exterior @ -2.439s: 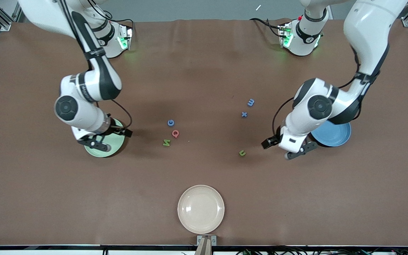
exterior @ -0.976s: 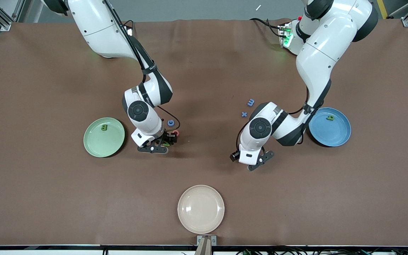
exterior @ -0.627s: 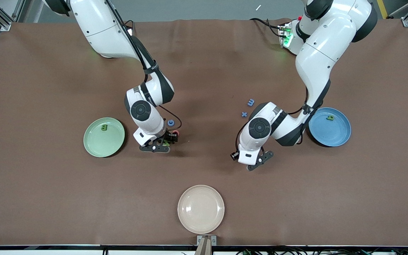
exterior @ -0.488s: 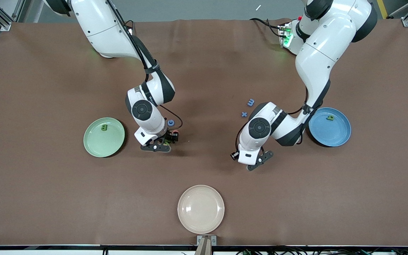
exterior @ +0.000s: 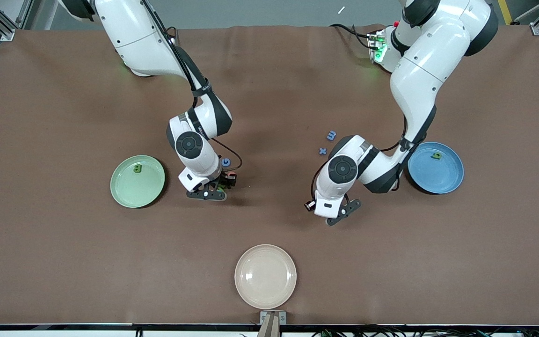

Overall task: Sort upper and lower case letters into plates
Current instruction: 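Grasp the n with the left gripper while the right gripper grasps the Z, then release the n over the blue plate and the Z over the green plate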

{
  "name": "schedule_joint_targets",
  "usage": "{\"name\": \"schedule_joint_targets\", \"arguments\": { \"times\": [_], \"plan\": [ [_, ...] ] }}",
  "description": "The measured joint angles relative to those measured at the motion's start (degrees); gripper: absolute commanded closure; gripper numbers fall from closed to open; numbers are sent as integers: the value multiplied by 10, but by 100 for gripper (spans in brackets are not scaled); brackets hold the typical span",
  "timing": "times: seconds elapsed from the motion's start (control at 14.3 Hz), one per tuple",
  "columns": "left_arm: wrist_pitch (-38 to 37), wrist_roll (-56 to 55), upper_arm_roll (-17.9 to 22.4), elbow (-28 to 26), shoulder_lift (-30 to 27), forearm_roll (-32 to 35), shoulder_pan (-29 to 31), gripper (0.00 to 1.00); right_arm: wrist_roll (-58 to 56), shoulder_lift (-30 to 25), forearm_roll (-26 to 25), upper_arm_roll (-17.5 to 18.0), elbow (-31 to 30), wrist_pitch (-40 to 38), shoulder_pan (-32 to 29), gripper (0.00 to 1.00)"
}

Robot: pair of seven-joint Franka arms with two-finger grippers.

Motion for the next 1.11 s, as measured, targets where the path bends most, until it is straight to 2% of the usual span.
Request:
{"name": "schedule_joint_targets", "arguments": {
  "times": [0.07, 0.14, 0.21, 0.49, 0.77, 0.98, 1.11],
  "plan": [
    [0, 0, 0, 1, 0, 0, 0, 80, 0, 0, 0, 0, 0, 0, 0, 92],
    [0, 0, 0, 3, 0, 0, 0, 83, 1, -1, 0, -2, 0, -3, 0, 98],
    [0, 0, 0, 4, 0, 0, 0, 84, 2, -2, 0, -4, 0, -5, 0, 100],
    [-4, 0, 1, 14, -8, 0, 7, 84, 5, -1, 0, -9, 1, -6, -4, 100],
    [-80, 51, -11, -1, -65, 0, 47, 84, -2, -15, 0, -15, 15, -72, -35, 100],
    [-109, 133, -42, -80, -148, 0, 111, 84, -52, -54, -2, -26, 10, -149, -70, 100],
    [-112, 188, -84, -144, -199, 1, 184, 84, -99, -87, -6, -43, -11, -179, -89, 100]
  ]
}}
